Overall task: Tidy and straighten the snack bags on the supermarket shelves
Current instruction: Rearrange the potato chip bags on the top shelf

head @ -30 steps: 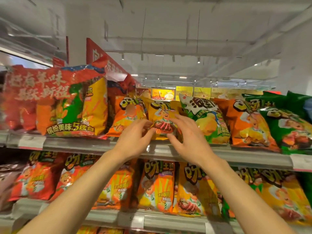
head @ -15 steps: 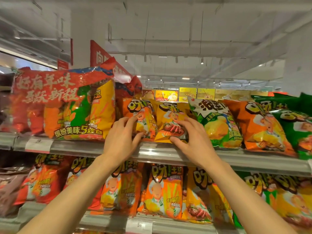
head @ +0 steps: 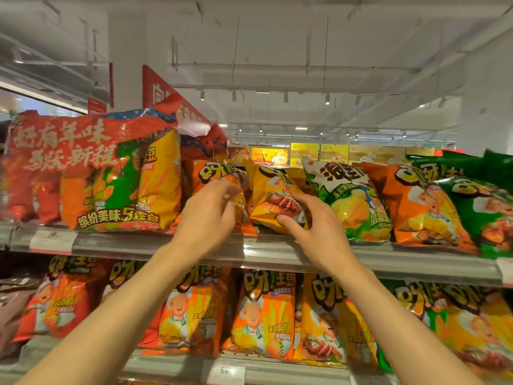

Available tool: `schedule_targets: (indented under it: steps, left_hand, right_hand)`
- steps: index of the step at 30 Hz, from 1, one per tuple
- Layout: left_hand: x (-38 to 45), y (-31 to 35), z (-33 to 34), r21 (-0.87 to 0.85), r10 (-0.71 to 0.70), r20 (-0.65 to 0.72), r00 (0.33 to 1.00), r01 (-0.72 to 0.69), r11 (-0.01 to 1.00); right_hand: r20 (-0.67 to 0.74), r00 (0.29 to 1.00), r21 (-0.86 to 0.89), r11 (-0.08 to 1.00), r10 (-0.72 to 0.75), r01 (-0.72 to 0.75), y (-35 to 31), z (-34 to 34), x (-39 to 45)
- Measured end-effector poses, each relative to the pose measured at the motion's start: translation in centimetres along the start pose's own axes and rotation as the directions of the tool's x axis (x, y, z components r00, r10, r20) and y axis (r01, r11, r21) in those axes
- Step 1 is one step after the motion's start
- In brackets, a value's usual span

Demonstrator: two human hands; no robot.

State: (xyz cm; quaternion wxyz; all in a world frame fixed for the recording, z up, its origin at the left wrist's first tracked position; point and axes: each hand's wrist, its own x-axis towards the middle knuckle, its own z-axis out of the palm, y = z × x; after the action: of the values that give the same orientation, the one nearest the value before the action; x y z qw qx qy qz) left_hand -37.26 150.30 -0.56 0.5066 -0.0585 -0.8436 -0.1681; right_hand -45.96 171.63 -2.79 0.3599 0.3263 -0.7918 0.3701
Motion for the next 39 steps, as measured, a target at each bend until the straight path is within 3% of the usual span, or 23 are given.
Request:
schedule_targets:
  steps: [1,3,6,9,16,20,27,35,39]
  left_hand:
    - [0.6,0.8,0.1,-0.126,-0.127,0.093,0.988,0.138,0.982]
    - [1.7,2.0,0.6,-0.323,-0.293,0.324,0.9,0.396,0.86]
    - [2.4,3.1,1.4,-0.41,-0.345,0.464,0.816,0.543,0.732]
    - [2.5,3.7,2.2,-0.519,-0.379,0.502,0.777,0.622,0.587]
    - [1.7,3.3,3.3,-0.492,-0.384,0.342,0.858,0.511,0.705]
    - [1.2,2.5,3.1,-0.466,-0.382,0.202,0.902,0.431,0.772]
    - [0.2,1.2,0.4,-0.513,-0.355,0.056,0.933,0.332,0.792]
    - [-2.1,0.6,0.2,-0.607,-0.214,0.11,0.971,0.236,0.759]
    - [-2.5,1.0,0.4,-0.678,-0.175,0.111,0.978,0.204,0.707]
  right_hand:
    - [0.001,1.0,0.034,0.999,0.016,-0.016,-0.1,-0.1,0.0]
    - [0.014,0.999,0.107,0.993,0.047,-0.048,-0.2,-0.4,0.0]
    - [0.021,0.998,0.15,0.987,0.054,-0.057,-0.4,-0.8,-0.2]
    - [0.035,0.998,0.128,0.991,0.045,-0.049,-0.3,-1.2,-0.4]
    - [0.085,0.995,0.209,0.976,0.052,-0.068,0.0,-1.9,-0.6]
    - [0.043,0.996,0.244,0.966,0.074,-0.082,-0.1,-1.8,-0.5]
    - [0.083,0.974,0.329,0.917,0.21,-0.226,-0.5,-1.5,0.5]
    - [0.095,0.959,0.411,0.867,0.267,-0.282,-3.2,-0.6,1.5]
    - [0.024,0.957,0.459,0.848,0.289,-0.267,-3.5,-1.1,0.9]
